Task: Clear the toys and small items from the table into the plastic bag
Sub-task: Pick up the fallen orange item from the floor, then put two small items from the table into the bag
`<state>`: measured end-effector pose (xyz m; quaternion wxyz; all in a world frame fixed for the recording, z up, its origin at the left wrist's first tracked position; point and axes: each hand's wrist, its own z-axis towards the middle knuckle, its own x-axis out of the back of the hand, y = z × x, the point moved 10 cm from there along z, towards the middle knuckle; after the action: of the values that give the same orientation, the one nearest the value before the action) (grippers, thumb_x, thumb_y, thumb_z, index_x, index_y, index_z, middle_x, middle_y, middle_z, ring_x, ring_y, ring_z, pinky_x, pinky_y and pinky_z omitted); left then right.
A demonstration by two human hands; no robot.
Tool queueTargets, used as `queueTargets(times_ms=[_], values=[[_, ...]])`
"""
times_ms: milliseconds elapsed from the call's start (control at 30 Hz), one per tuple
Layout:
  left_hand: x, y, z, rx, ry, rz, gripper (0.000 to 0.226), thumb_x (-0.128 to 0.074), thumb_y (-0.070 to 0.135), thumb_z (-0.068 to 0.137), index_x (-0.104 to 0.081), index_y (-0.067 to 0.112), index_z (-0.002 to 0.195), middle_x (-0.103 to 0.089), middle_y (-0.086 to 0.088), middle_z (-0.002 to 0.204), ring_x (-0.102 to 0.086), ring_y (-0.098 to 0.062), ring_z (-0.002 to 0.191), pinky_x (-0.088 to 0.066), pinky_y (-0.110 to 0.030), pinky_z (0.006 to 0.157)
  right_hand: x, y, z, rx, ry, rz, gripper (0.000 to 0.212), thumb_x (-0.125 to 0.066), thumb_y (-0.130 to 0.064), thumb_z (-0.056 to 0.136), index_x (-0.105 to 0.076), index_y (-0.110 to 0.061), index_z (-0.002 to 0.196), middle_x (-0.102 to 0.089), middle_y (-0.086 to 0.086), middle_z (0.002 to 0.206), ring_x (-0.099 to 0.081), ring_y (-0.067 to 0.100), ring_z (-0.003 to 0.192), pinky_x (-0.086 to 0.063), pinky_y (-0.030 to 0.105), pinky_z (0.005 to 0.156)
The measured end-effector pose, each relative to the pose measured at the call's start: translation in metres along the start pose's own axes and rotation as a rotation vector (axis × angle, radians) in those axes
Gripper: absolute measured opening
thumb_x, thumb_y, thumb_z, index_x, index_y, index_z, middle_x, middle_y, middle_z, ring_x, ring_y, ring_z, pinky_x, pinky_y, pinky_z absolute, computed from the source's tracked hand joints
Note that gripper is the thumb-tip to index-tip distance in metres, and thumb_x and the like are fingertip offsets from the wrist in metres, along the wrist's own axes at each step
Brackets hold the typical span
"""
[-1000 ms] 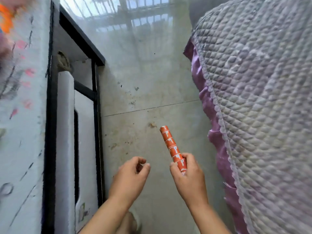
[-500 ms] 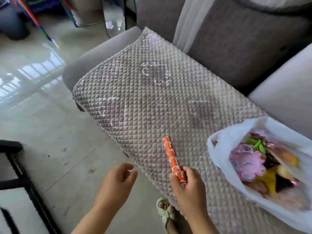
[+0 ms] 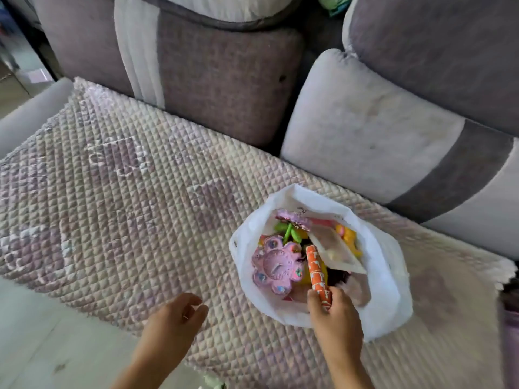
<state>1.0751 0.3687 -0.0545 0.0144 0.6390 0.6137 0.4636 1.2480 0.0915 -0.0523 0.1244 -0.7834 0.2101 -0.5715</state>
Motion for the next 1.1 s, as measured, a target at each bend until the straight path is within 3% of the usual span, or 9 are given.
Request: queueTargets(times_ms=[200,333,567,667,800,1000,1100], values=[[-0.018,0.016,0.014,0.01,-0.028,0.059,0.022,-0.067,0.03,0.083,-0.054,0.045,0.074,-0.065,0.01,0.065,-0.059,0.002,0.062,-0.044,-0.015,0.06,0.01,-0.01,0.049,0.044,0.112,-0.104,0.038,-0.056,-0.043,0.085,-0.057,-0.012,0.107,-0.062,0.011,0.103,-0.059,0.03,0.096,-0.042,0.034,0.068],[-0.023,0.02,0.023,0.006,-0.035,0.097,0.005,-0.063,0.034,0.085,-0.059,0.037,0.085,-0.065,0.013,0.068,-0.061,-0.001,0.063,-0.047,-0.023,0.063,0.008,-0.012,0.057,0.02,0.112,-0.073,0.044,-0.056,-0.045,0.085,-0.054,-0.015,0.118,-0.057,0.009,0.115,-0.056,0.028,0.103,-0.035,0.03,0.066],[-0.012,0.016,0.025,0.002,-0.019,0.09,0.007,-0.058,0.037,0.087,-0.059,0.034,0.093,-0.064,0.013,0.071,-0.059,0.001,0.057,-0.039,-0.015,0.051,0.002,-0.038,0.029,0.144,0.036,-0.026,0.04,-0.058,-0.038,0.085,-0.053,-0.016,0.118,-0.057,0.005,0.114,-0.055,0.024,0.102,-0.041,0.03,0.071],[0.008,0.006,0.015,-0.01,0.025,0.072,0.006,-0.059,0.036,0.087,-0.06,0.034,0.092,-0.062,0.015,0.069,-0.056,0.003,0.057,-0.036,-0.011,0.049,-0.005,-0.068,0.003,0.268,-0.036,0.033,0.032,-0.062,-0.032,0.083,-0.057,-0.016,0.11,-0.06,0.001,0.1,-0.057,0.021,0.091,-0.047,0.032,0.071],[0.043,-0.022,-0.009,0.012,0.082,0.005,0.003,-0.062,0.032,0.086,-0.059,0.032,0.086,-0.06,0.012,0.067,-0.053,-0.001,0.058,-0.039,-0.017,0.053,-0.027,-0.123,-0.052,0.463,-0.229,0.099,0.031,-0.066,-0.026,0.082,-0.061,-0.015,0.11,-0.065,0.002,0.093,-0.059,0.018,0.086,-0.05,0.037,0.078],[0.116,-0.094,-0.076,0.134,0.221,-0.124,0.004,-0.06,0.03,0.088,-0.057,0.033,0.088,-0.059,0.014,0.072,-0.054,-0.002,0.065,-0.04,-0.013,0.057,-0.063,-0.205,-0.174,0.809,-0.439,0.077,0.033,-0.062,-0.033,0.084,-0.059,-0.022,0.115,-0.061,-0.006,0.088,-0.056,0.009,0.086,-0.046,0.022,0.077],[0.154,-0.138,-0.119,0.212,0.302,-0.193,0.003,-0.06,0.026,0.089,-0.06,0.027,0.092,-0.062,0.005,0.079,-0.058,-0.012,0.073,-0.043,-0.024,0.064,-0.081,-0.238,-0.239,0.949,-0.519,0.043,0.034,-0.06,-0.036,0.084,-0.058,-0.025,0.116,-0.06,-0.009,0.088,-0.054,0.008,0.086,-0.044,0.021,0.077]])
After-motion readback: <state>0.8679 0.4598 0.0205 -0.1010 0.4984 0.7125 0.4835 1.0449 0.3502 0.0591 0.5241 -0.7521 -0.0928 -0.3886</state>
